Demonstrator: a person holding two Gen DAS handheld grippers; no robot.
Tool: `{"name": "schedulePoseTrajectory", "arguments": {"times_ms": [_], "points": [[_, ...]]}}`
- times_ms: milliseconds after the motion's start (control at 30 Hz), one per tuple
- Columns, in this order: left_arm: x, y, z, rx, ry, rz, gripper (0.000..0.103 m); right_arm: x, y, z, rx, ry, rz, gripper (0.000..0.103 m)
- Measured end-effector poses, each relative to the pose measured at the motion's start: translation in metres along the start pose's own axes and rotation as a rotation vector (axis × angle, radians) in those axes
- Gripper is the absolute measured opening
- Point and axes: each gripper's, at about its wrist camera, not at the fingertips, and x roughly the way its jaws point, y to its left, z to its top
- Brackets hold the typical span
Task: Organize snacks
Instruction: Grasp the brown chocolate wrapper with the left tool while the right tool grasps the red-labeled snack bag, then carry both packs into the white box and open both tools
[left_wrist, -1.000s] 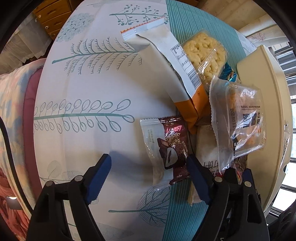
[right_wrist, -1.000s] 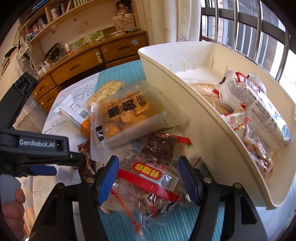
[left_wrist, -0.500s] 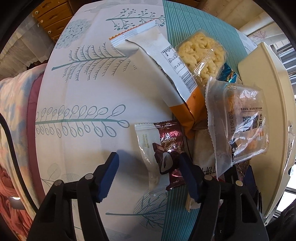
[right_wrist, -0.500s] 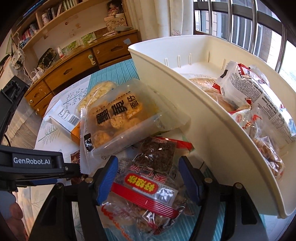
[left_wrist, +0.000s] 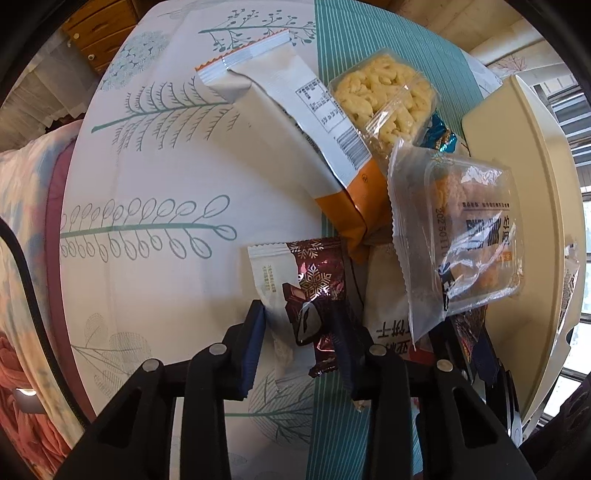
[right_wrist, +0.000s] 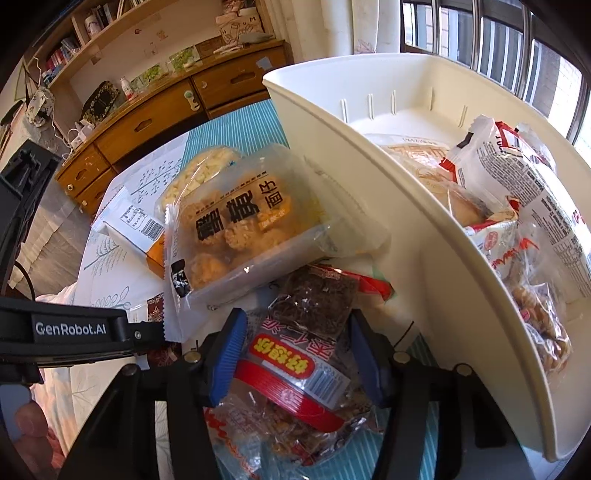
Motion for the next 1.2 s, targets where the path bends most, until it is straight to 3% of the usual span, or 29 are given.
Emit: {"name": "schedulePoseTrajectory", "arguments": {"times_ms": [433,700,933,1200], "points": [[-0.011,0.017,-0.046,0.013,0.083,-0.006,0.019,-0.018,0.011,-0.007,-0.014,0.107,-0.025,0.053],[-0.030,0.045,-0.091,0.017,0.086,-0.025,0.013,-0.048,0.026,-0.019,-0.032,0.102,-0.029,0.053],[-0.071,0.085,-0.128,0.052,-0.004,-0.095,0.012,-0.083,0.044,-0.034,-0.052,0.068,-0.025,0.053],[-0.123,0.115,-0.134,0.106,-0.187,-0.245,0.012,-0.124,0.056,-0.042,-0.067,-0.025,-0.003,0.053]]}}
